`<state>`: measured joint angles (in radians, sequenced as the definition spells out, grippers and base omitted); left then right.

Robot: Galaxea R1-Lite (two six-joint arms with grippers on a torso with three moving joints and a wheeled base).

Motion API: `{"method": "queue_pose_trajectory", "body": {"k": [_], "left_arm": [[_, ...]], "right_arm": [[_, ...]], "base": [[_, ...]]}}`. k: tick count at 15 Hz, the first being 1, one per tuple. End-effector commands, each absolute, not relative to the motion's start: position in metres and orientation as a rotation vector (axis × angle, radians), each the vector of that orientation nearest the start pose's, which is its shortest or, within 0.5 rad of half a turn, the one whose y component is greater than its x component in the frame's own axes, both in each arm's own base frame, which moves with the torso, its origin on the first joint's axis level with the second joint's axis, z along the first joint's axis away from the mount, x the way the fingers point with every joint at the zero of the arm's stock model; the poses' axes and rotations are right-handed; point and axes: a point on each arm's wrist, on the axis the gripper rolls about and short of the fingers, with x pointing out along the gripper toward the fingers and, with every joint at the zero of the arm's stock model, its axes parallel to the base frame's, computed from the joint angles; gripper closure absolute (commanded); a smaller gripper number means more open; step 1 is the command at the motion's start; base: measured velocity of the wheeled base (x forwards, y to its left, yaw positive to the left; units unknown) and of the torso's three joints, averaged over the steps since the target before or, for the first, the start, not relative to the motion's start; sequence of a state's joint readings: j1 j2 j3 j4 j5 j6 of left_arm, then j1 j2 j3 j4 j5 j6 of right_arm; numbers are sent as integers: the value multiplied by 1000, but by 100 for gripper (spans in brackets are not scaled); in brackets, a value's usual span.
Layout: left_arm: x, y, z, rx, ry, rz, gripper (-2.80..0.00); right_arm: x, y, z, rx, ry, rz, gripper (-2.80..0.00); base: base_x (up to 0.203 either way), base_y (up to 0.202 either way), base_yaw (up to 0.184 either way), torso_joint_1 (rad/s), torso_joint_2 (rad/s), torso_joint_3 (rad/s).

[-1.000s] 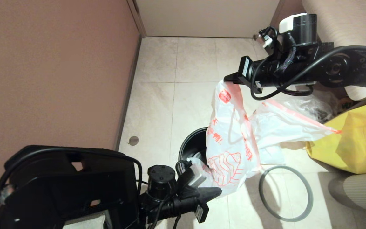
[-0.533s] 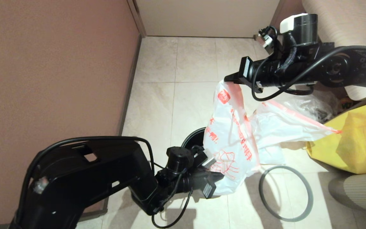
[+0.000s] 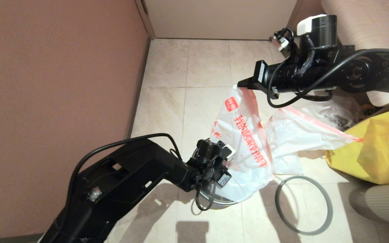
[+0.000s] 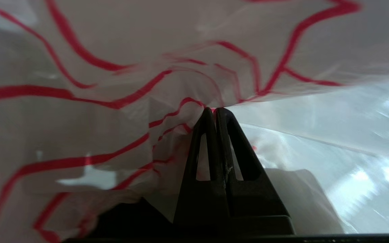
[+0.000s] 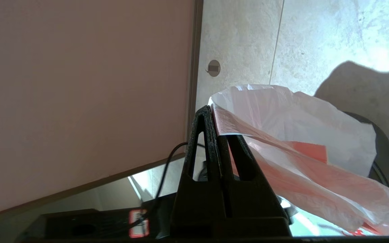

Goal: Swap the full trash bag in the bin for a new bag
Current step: Put the new garbage bag on the trash can

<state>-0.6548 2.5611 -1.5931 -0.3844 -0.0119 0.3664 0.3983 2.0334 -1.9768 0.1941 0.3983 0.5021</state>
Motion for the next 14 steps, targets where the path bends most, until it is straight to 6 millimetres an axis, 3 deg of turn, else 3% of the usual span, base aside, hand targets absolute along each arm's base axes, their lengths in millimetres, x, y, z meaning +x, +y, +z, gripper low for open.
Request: {"method": "queue_pose_trajectory", "body": {"k": [1,3,4,7,8,11,14], "left_arm": [[406,-315,-22,555,447,-701,0],[410,-324,-36,582,445,-645,0],[406,-325,-34,582,448,-650,0],[385,-319,-10,579,458,-668,0],[374,-313,-5,577,467,-669,0],[341,-287,1,564,446,-640,0],[332,-255,31,456,329,-561,0]], "right_arm": [[376,167,307,475,461,710,0],[376,167,306,476,470,714,0],[375,168,305,476,477,713,0],[369,172,301,473,544,711,0],[362,176,301,469,570,719,0],[324,181,330,457,566,778,0],[305,180,332,446,659,778,0]], "base": [[0,0,0,0,0,0],[0,0,0,0,0,0],[0,0,0,0,0,0],[0,0,0,0,0,0],[0,0,0,0,0,0],[0,0,0,0,0,0],[0,0,0,0,0,0]]}}
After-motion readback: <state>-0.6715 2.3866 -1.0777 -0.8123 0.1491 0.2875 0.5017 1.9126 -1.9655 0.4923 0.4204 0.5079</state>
